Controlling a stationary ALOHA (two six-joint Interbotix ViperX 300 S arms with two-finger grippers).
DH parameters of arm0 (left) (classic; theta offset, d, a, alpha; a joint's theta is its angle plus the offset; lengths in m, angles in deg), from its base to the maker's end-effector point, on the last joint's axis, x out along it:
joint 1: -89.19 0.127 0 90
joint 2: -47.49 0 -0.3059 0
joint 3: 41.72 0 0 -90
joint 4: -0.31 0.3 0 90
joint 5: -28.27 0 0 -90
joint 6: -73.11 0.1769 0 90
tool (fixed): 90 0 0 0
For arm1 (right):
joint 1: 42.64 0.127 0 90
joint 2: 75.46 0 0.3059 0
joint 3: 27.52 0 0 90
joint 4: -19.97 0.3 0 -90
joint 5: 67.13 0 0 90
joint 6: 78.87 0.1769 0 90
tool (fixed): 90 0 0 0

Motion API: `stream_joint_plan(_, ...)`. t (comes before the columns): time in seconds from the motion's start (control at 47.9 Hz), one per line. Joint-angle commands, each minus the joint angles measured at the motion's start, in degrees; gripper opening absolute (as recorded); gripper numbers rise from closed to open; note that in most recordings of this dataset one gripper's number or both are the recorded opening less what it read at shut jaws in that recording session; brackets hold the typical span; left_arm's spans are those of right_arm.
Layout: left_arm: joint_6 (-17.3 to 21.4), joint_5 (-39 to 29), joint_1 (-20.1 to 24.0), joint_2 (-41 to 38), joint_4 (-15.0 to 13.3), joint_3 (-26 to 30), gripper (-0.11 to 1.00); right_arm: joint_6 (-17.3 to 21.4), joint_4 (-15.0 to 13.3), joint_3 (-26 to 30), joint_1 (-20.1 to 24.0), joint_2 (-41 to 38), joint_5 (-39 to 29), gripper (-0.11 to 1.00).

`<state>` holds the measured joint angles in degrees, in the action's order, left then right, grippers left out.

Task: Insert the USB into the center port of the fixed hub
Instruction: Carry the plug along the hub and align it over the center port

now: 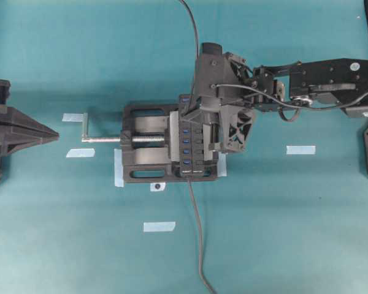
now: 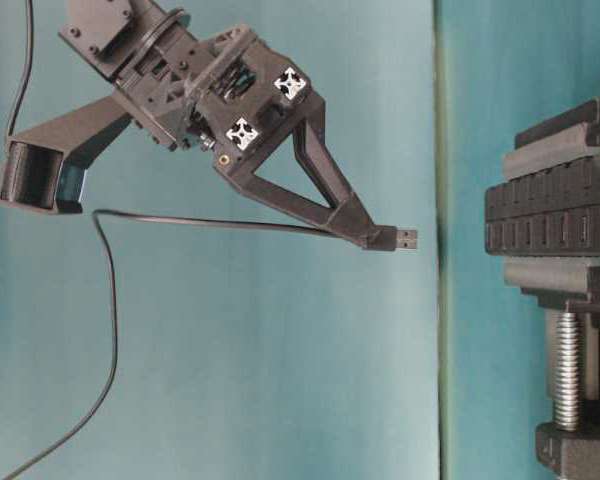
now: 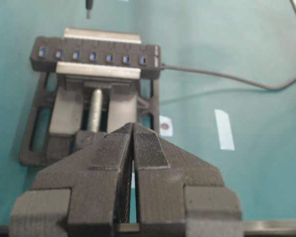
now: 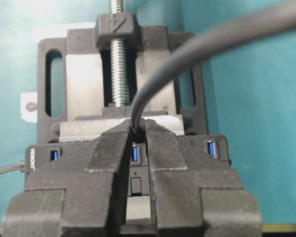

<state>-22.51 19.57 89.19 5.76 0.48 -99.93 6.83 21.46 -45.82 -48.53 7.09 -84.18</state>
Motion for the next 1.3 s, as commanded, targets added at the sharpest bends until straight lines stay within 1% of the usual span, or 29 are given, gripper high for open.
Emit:
stream_joint_plan(0.0, -0.1, 0.6, -0.1, -0.3, 0.1, 0.7, 0.0, 0.5, 0.2, 0.8, 0.3, 0.6, 0.8, 0.09)
stream_joint_plan(0.418, -0.1, 0.6, -0.1, -0.3, 0.1, 0.8, 0.0, 0.6, 0.2, 0.7, 0.7, -2.5, 1.3, 0.09)
stream_joint_plan(0.878, -0.1, 0.6, -0.1, -0.3, 0.0, 0.9, 0.0, 0.7, 0.2, -1.6, 0.9, -3.1, 4.1, 0.09)
stream_joint_plan(1.275, -0.1, 0.6, 0.0, -0.3, 0.1, 1.1, 0.0, 0.6, 0.2, -1.2, 0.9, -5.0, 4.1, 0.09)
